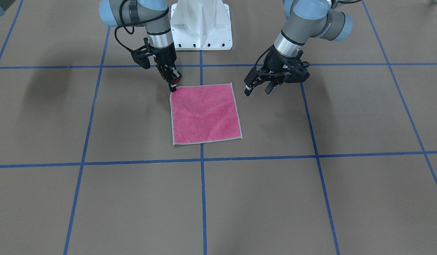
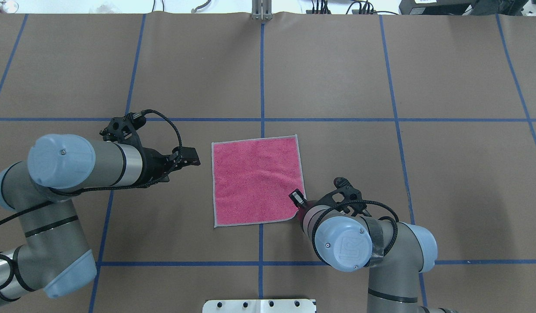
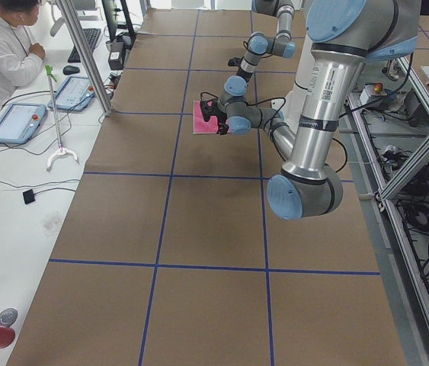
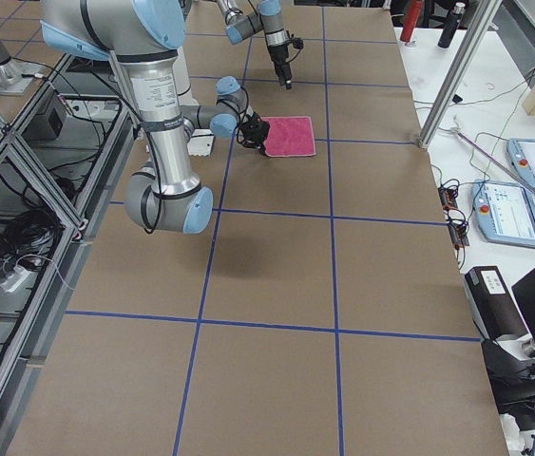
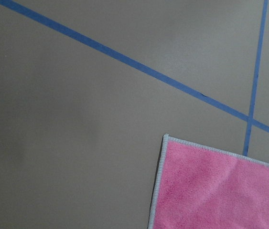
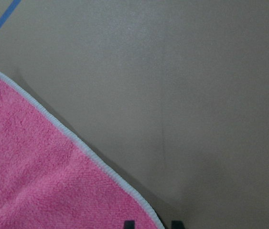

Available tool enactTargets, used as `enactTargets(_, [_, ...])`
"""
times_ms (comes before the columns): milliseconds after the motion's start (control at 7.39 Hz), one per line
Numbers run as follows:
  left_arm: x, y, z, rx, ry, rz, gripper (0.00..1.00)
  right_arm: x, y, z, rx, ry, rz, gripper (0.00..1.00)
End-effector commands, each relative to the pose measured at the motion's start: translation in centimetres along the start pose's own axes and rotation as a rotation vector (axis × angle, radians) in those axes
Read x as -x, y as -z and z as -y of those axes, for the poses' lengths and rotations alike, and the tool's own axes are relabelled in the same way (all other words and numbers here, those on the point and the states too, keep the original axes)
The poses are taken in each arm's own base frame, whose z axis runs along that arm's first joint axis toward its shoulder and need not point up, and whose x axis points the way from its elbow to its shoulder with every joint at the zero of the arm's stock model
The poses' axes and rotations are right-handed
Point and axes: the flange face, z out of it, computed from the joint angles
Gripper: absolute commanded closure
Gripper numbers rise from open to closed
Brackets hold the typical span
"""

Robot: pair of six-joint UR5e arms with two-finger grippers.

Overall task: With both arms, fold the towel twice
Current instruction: 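Lower the left gripper onto the near corner while the right gripper waits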

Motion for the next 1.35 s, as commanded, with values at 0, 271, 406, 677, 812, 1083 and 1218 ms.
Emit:
enactTargets(0, [0.0,-1.7,-4.4,-0.017,0.058,-0.005,0.01,0.1,0.0,0.1,-0.009,-0.002,0.008,1.0])
enactTargets(271, [-0.9,-3.0,-8.8,-0.015,0.09,-0.018,0.09,0.1,0.0,0.1,-0.011,-0.004,0.011,1.0])
enactTargets(406, [-1.1,-3.6,-9.2,-0.016,0.102,-0.016,0.14,0.1,0.0,0.1,-0.011,-0.004,0.011,1.0])
enactTargets(677, [-1.3,-5.3,-9.4,-0.02,0.111,0.002,0.27,0.1,0.0,0.1,-0.011,-0.004,0.011,1.0])
enactTargets(812, [-1.7,-5.7,-9.4,-0.02,0.111,0.002,0.29,0.1,0.0,0.1,-0.011,-0.004,0.011,1.0])
enactTargets(1083, [-1.4,-6.0,-9.5,-0.02,0.11,0.01,0.29,0.1,0.0,0.1,-0.011,-0.004,0.011,1.0])
enactTargets(1218, [-1.2,-6.2,-10.3,-0.009,0.103,0.015,0.29,0.1,0.0,0.1,-0.011,-0.004,0.011,1.0])
